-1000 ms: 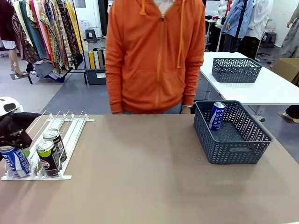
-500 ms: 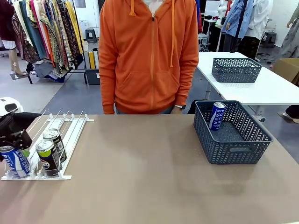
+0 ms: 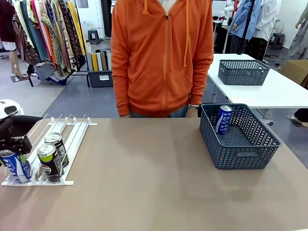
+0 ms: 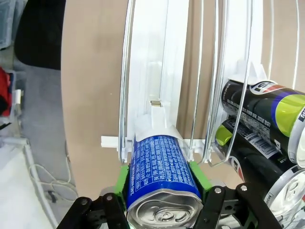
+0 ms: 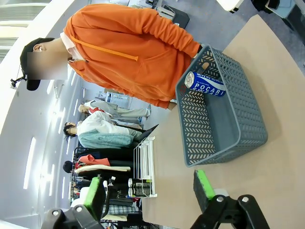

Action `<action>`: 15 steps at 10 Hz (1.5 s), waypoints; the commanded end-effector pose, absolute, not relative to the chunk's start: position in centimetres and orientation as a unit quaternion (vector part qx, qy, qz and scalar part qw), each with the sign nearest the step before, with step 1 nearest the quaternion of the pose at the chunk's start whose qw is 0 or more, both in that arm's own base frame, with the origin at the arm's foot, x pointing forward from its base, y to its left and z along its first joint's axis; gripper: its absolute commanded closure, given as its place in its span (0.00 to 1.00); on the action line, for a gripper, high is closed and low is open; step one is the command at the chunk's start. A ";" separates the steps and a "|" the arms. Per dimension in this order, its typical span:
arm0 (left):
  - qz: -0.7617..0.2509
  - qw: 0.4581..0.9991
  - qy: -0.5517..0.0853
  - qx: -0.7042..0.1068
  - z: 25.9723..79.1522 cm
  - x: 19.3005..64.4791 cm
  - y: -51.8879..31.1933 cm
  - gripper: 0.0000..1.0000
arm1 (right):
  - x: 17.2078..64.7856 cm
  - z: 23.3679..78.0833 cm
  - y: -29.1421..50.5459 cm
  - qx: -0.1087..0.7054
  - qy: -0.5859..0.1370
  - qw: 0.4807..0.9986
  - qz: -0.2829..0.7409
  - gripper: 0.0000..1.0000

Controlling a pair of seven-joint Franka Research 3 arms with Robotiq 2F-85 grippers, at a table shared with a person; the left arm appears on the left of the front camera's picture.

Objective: Retrieve and store the cans from the dispenser.
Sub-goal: Pick up the last remaining can from one row of the Automatic Can Dispenser and place it in the middle of the table.

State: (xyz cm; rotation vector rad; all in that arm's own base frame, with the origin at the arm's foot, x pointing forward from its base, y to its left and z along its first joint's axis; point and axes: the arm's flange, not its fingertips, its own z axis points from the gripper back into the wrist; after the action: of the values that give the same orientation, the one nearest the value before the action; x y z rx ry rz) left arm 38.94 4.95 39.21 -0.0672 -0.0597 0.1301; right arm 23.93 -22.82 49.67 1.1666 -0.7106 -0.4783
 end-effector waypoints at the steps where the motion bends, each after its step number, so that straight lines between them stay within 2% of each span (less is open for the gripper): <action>1: 0.064 0.997 -0.037 -0.025 38.9 38.6 4.5 1.00 | 24.2 49.8 -22.8 0.539 -0.340 0.741 -0.210 0.00; 4: 0.074 0.994 -0.072 -0.022 42.3 37.7 5.1 1.00 | 24.2 49.8 -22.8 0.539 -0.340 0.741 -0.210 0.00; 6: 0.087 0.988 -0.122 -0.022 48.9 36.0 5.8 1.00 | 24.2 49.8 -22.8 0.539 -0.340 0.741 -0.210 0.00; 9: 0.087 0.979 -0.163 -0.089 57.9 31.8 6.7 1.00 | 24.2 49.8 -22.8 0.539 -0.340 0.741 -0.210 0.00; 12: 0.098 0.957 -0.211 -0.172 59.8 28.7 8.4 1.00 | 24.2 49.8 -22.8 0.539 -0.340 0.741 -0.210 0.00; 13: 0.092 0.972 -0.189 -0.107 60.4 29.6 7.3 1.00 | 24.2 49.8 -22.8 0.539 -0.340 0.741 -0.210 0.00; 15: 0.092 0.972 -0.189 -0.107 60.4 29.6 7.3 1.00 | 24.2 49.8 -22.8 0.539 -0.340 0.741 -0.210 0.00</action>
State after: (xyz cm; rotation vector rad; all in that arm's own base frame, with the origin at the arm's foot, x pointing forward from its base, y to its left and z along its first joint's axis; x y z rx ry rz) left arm 29.34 7.32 60.14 -0.2458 -0.3766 0.1935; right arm 23.94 -22.81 49.66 1.1666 -0.7099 -0.4781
